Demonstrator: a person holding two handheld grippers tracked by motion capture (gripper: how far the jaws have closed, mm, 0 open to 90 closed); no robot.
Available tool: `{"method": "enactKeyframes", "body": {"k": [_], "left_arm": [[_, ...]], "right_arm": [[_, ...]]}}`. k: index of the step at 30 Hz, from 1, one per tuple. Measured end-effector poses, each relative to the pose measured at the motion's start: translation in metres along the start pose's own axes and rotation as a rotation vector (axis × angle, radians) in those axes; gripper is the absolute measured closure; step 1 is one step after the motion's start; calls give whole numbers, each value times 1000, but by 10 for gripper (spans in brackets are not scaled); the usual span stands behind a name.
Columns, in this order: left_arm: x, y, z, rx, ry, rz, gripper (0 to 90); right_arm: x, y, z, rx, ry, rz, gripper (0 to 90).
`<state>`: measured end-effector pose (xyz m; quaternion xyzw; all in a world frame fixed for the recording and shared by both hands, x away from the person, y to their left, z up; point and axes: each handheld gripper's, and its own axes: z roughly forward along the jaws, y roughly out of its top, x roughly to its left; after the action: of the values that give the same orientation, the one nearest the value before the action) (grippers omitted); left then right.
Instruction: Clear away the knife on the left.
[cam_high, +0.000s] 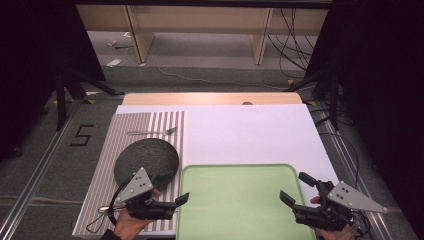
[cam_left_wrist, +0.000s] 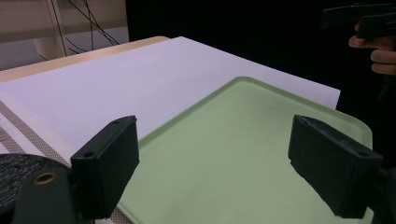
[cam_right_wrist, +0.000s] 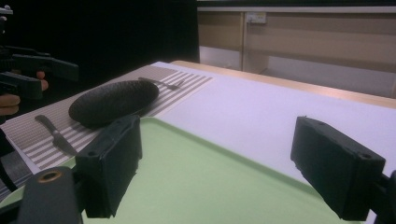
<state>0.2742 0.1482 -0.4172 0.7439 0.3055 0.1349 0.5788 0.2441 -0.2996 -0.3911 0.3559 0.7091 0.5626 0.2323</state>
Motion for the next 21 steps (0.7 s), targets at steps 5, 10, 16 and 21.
{"method": "enactKeyframes", "body": {"k": [5, 10, 16, 21], "left_arm": [[-1, 1, 0, 4, -3, 0, 160], [0, 2, -2, 11, -2, 0, 160], [-4, 9, -4, 24, -27, -12, 159], [-5, 14, -5, 52, -36, -8, 156]], "right_arm": [[0, 0, 0, -1, 2, 0, 172], [0, 0, 0, -1, 4, 1, 172], [0, 0, 0, -1, 4, 1, 172], [1, -1, 0, -1, 5, 3, 172]]}}
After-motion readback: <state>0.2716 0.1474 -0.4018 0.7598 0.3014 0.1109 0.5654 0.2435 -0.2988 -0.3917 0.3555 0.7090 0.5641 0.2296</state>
